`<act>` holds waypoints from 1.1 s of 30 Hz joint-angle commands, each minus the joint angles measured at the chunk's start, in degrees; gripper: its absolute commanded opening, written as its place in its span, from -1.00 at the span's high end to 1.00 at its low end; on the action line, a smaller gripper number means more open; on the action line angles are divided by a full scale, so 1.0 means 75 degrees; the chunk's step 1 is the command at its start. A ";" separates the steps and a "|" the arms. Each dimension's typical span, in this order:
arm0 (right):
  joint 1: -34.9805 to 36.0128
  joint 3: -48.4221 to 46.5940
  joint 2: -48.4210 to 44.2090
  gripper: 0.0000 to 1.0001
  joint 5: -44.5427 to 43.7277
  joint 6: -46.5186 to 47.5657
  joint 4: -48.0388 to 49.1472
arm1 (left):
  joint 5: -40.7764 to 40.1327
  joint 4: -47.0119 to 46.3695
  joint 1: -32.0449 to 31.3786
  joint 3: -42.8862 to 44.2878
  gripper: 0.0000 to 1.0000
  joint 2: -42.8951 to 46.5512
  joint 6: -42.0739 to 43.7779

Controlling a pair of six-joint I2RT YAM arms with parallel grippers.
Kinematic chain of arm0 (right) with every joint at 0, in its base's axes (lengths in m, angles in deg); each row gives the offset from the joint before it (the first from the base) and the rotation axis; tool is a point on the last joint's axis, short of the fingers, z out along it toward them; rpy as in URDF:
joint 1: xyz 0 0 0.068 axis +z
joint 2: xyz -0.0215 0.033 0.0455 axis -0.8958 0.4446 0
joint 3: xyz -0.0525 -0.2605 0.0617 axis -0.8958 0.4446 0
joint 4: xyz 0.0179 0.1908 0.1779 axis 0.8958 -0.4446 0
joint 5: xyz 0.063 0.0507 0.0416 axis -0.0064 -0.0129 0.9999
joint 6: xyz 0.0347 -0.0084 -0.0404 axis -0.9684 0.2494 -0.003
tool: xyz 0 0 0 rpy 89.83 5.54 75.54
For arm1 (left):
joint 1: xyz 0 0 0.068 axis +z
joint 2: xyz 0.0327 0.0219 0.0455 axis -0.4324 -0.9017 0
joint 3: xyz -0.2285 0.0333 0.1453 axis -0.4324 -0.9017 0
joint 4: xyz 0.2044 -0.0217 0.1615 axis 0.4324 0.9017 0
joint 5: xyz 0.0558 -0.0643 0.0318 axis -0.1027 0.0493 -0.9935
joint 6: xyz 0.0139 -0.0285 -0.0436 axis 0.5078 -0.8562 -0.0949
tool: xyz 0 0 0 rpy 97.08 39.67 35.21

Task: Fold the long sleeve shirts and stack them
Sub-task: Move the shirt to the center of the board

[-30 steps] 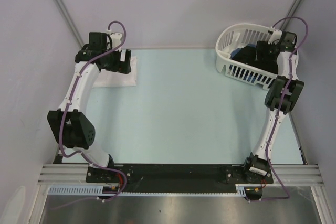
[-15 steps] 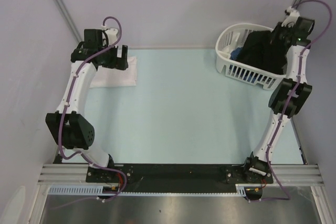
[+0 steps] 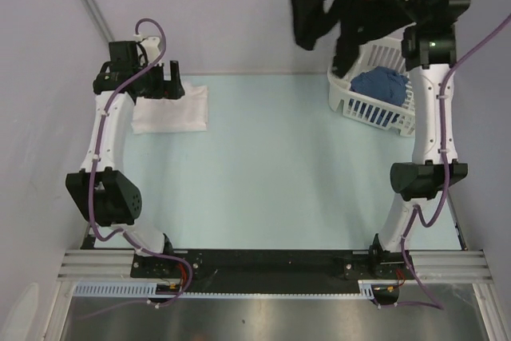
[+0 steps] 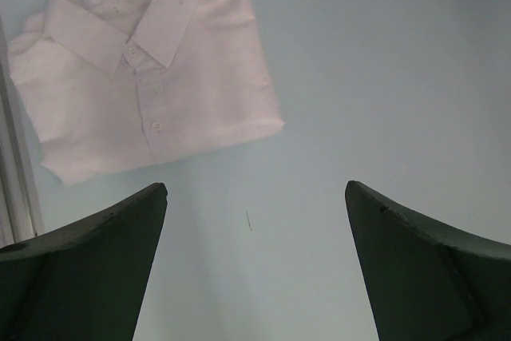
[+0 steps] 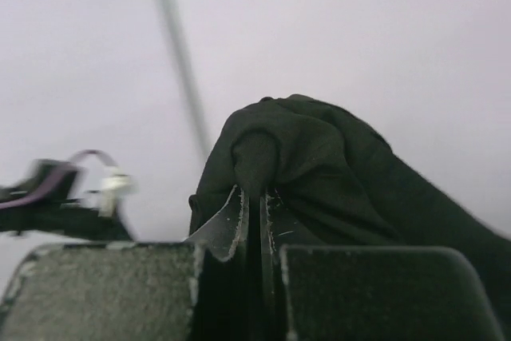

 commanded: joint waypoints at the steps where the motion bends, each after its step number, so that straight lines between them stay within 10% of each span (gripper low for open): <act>1: 0.0693 -0.0283 -0.0485 1.00 -0.0250 -0.1136 0.1116 | 0.0608 -0.0490 0.0246 0.0008 -0.99 0.0417 -0.0305; 4: 0.0694 0.1908 -0.1527 1.00 -0.0134 -0.0798 0.0731 | 0.1194 -0.0373 0.0434 -0.0016 -0.99 0.0465 -0.0236; 8: 0.0156 0.6949 -0.3448 -0.66 -0.0271 0.1681 -0.1417 | 0.1897 -0.0232 0.0727 -0.0645 -0.99 0.0826 0.0185; 10: -0.0547 0.9233 -0.3988 -0.95 -0.0228 0.3422 -0.2555 | 0.2062 -0.0291 0.0903 -0.1033 -0.99 0.1026 0.0442; 14: -0.0772 1.0347 -0.4283 -0.99 -0.0134 0.4641 -0.3793 | 0.2623 0.0094 0.0915 -0.2075 -0.99 0.1308 0.1508; 26: 0.4579 0.9646 -0.2903 -0.76 0.0136 0.7533 -0.4800 | 0.2895 0.0447 0.0903 -0.3073 -0.96 0.1015 0.1758; 33: 0.5884 1.0042 -0.1753 -0.70 -0.0122 0.9702 -0.5072 | 0.2673 0.0482 0.1125 -0.3882 -0.99 0.1718 0.1558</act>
